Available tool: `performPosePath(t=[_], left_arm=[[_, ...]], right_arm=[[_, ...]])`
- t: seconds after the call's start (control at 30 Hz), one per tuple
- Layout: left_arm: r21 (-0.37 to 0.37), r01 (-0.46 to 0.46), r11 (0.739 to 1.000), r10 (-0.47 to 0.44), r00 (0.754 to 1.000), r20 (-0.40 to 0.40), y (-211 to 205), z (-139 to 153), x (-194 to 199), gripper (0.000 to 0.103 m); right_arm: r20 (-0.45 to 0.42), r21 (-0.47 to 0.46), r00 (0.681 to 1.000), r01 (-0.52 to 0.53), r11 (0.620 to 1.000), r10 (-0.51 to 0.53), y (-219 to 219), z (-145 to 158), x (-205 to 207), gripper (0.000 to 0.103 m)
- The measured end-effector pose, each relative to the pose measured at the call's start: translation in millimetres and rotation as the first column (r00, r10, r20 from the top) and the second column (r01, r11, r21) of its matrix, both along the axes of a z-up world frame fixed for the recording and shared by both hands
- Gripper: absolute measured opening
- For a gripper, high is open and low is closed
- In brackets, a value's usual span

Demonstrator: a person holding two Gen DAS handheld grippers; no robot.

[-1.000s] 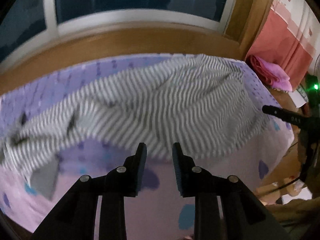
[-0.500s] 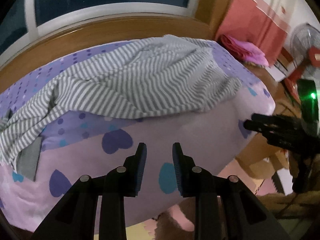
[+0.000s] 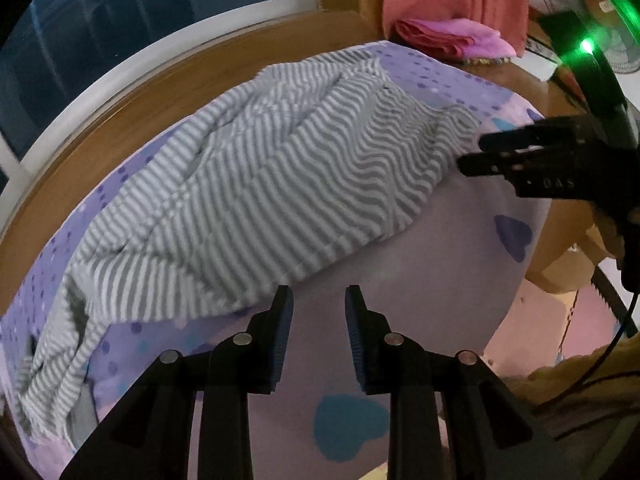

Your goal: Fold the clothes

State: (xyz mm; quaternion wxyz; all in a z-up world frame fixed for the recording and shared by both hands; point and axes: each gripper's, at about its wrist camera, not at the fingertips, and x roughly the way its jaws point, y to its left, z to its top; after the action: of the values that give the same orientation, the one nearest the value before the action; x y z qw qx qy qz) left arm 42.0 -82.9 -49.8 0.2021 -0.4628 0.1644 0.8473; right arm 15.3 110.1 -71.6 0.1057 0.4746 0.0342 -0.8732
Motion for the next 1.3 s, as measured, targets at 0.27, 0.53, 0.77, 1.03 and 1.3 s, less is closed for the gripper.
performPosePath(t=[0.27, 0.53, 0.77, 1.03, 1.3], left_arm=[[-0.022, -0.023, 0.999, 0.024, 0.999, 0.026, 16.1, -7.4, -13.1, 0.027], [-0.034, -0.064, 0.997, 0.066, 0.997, 0.045, 21.4, -15.3, -24.7, 0.027], [-0.018, -0.092, 0.996, 0.092, 0.995, 0.049, 21.0, -15.0, -34.1, 0.027], [0.001, -0.134, 0.991, 0.134, 0.99, 0.039, 19.2, -15.9, -42.9, 0.027], [0.038, -0.149, 0.988, 0.147, 0.988, 0.053, 21.4, -9.6, -44.3, 0.003]], right_arm=[[-0.005, 0.02, 0.999, -0.05, 0.999, 0.05, -3.0, -6.5, -16.9, 0.045], [-0.034, 0.046, 0.994, -0.106, 0.993, 0.108, -10.1, -10.5, -26.2, 0.047], [-0.063, 0.07, 0.987, -0.14, 0.988, 0.145, -15.6, -13.6, -32.0, 0.047], [-0.088, 0.095, 0.977, -0.185, 0.978, 0.194, -20.3, -15.5, -34.7, 0.047], [-0.12, 0.074, 0.965, -0.226, 0.971, 0.233, -11.8, -6.0, -27.0, 0.01]])
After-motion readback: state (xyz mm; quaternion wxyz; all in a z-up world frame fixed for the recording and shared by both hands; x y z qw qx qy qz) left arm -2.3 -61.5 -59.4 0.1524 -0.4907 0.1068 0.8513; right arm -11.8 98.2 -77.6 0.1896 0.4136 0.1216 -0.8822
